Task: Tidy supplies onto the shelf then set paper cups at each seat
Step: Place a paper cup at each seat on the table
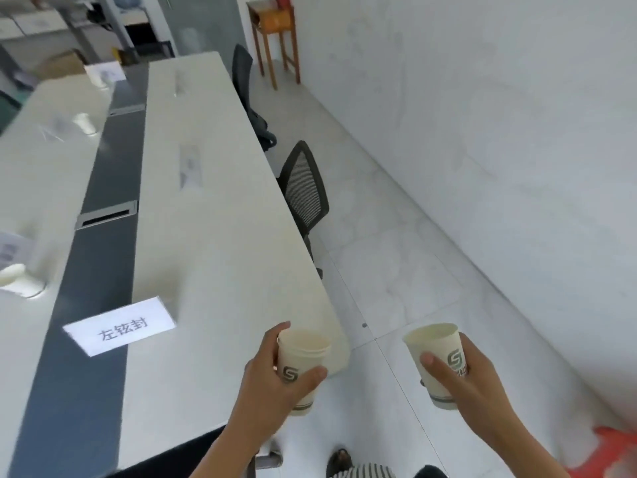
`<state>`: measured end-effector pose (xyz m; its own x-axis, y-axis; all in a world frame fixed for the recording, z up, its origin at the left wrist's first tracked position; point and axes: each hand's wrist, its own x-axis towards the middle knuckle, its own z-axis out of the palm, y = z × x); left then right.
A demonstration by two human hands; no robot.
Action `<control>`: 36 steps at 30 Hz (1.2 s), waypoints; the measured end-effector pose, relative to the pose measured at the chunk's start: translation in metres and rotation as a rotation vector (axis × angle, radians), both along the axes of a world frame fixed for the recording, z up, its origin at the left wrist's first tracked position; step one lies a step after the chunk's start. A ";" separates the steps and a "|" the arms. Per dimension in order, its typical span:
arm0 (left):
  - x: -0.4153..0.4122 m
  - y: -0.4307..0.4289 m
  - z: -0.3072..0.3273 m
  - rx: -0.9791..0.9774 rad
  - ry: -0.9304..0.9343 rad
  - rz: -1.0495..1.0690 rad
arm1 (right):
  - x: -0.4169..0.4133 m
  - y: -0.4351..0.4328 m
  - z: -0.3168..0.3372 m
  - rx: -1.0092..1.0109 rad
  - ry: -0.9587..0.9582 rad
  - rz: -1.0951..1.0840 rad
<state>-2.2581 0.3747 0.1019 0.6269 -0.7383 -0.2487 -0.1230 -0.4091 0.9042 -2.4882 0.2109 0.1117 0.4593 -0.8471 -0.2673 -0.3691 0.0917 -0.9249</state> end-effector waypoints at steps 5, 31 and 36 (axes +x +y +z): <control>0.033 -0.038 0.005 -0.024 0.013 0.125 | 0.048 -0.072 0.002 0.004 0.052 0.140; 0.064 0.039 -0.027 0.141 0.141 1.235 | 0.535 -0.072 -0.106 -0.113 0.209 0.990; 0.097 0.060 -0.044 0.121 0.188 1.253 | 0.588 -0.044 -0.128 -0.189 0.248 0.868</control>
